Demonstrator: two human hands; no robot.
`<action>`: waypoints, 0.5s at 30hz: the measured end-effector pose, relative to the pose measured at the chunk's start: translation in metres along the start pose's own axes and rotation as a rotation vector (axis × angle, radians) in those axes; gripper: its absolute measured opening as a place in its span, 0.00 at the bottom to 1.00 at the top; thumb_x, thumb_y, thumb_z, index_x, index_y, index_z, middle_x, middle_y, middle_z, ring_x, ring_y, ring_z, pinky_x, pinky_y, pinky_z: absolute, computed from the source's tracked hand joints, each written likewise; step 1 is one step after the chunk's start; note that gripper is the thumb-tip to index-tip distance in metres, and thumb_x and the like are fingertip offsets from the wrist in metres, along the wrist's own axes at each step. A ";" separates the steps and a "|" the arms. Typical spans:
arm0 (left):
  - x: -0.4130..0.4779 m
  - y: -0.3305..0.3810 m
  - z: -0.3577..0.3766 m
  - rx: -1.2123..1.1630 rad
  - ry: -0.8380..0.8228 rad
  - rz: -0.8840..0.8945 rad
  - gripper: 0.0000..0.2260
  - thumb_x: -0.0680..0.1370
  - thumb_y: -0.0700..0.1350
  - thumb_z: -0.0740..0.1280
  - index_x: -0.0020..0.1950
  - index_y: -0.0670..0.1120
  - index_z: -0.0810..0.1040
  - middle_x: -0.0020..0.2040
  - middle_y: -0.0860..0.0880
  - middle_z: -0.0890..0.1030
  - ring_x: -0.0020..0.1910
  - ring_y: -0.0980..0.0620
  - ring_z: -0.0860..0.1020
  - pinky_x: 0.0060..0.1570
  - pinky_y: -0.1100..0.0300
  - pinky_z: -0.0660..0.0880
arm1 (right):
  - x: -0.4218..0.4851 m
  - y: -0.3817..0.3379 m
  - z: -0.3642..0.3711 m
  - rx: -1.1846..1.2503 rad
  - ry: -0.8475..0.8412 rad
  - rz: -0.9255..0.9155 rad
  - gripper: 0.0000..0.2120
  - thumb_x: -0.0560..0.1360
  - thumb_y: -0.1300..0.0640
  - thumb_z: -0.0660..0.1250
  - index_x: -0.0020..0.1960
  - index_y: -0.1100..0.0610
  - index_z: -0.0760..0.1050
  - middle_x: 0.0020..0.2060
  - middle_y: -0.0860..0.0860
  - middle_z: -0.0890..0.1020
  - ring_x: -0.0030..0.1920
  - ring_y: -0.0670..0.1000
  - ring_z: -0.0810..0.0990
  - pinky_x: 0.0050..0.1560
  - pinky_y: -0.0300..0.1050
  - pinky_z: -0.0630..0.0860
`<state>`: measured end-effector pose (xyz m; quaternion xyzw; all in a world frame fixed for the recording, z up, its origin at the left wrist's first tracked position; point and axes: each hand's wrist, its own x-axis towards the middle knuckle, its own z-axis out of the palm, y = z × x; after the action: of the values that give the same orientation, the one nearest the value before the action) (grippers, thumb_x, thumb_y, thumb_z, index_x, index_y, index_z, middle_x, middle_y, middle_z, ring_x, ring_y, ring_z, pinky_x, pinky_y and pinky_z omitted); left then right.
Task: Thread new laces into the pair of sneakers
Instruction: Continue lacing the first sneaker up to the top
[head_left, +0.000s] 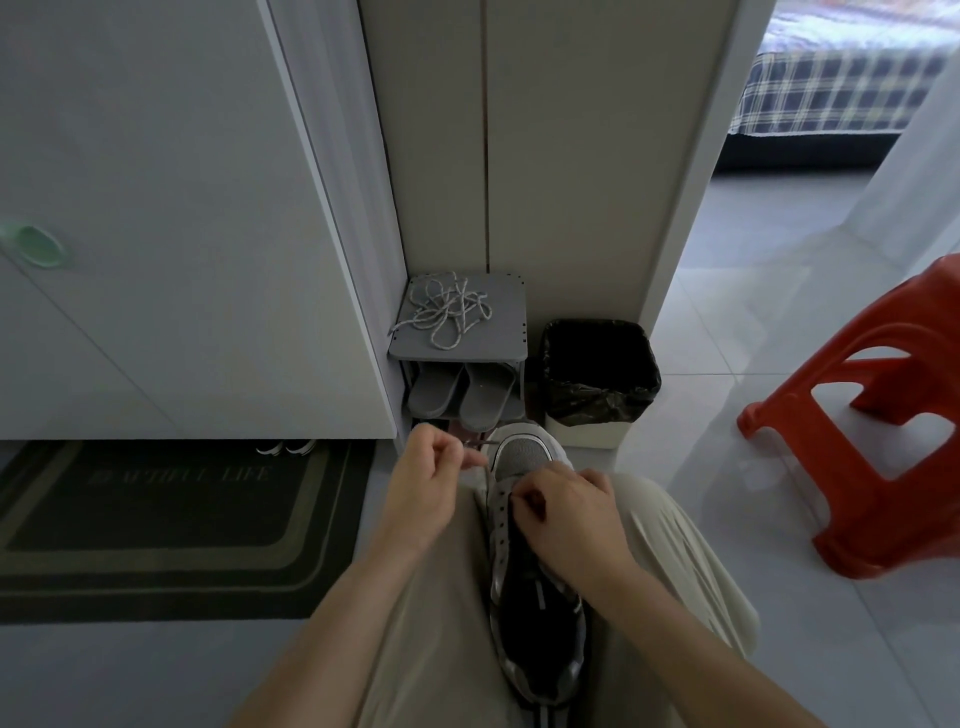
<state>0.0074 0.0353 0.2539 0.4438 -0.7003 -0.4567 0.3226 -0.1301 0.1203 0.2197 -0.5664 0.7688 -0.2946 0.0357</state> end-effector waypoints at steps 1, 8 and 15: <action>0.004 0.006 -0.001 -0.041 0.017 0.017 0.07 0.81 0.39 0.58 0.43 0.47 0.69 0.41 0.51 0.83 0.41 0.56 0.81 0.41 0.66 0.74 | 0.003 -0.002 -0.007 0.122 -0.007 0.080 0.04 0.74 0.52 0.64 0.42 0.48 0.78 0.38 0.41 0.78 0.38 0.42 0.76 0.53 0.47 0.72; 0.044 0.060 -0.011 -0.478 0.048 -0.067 0.05 0.82 0.39 0.58 0.48 0.43 0.71 0.39 0.49 0.84 0.41 0.49 0.82 0.46 0.54 0.75 | 0.050 -0.048 -0.020 0.098 -0.256 -0.020 0.19 0.70 0.39 0.68 0.58 0.45 0.74 0.43 0.42 0.74 0.48 0.46 0.75 0.55 0.45 0.65; 0.090 0.114 -0.042 -0.618 0.054 0.040 0.06 0.81 0.39 0.59 0.44 0.45 0.71 0.30 0.51 0.77 0.27 0.55 0.70 0.29 0.60 0.68 | 0.111 -0.049 -0.004 0.270 -0.257 0.142 0.05 0.72 0.50 0.67 0.39 0.48 0.73 0.35 0.45 0.79 0.42 0.50 0.78 0.54 0.51 0.73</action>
<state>-0.0301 -0.0407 0.3788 0.3229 -0.5280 -0.6295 0.4698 -0.1301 0.0139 0.2784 -0.5339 0.7493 -0.3173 0.2299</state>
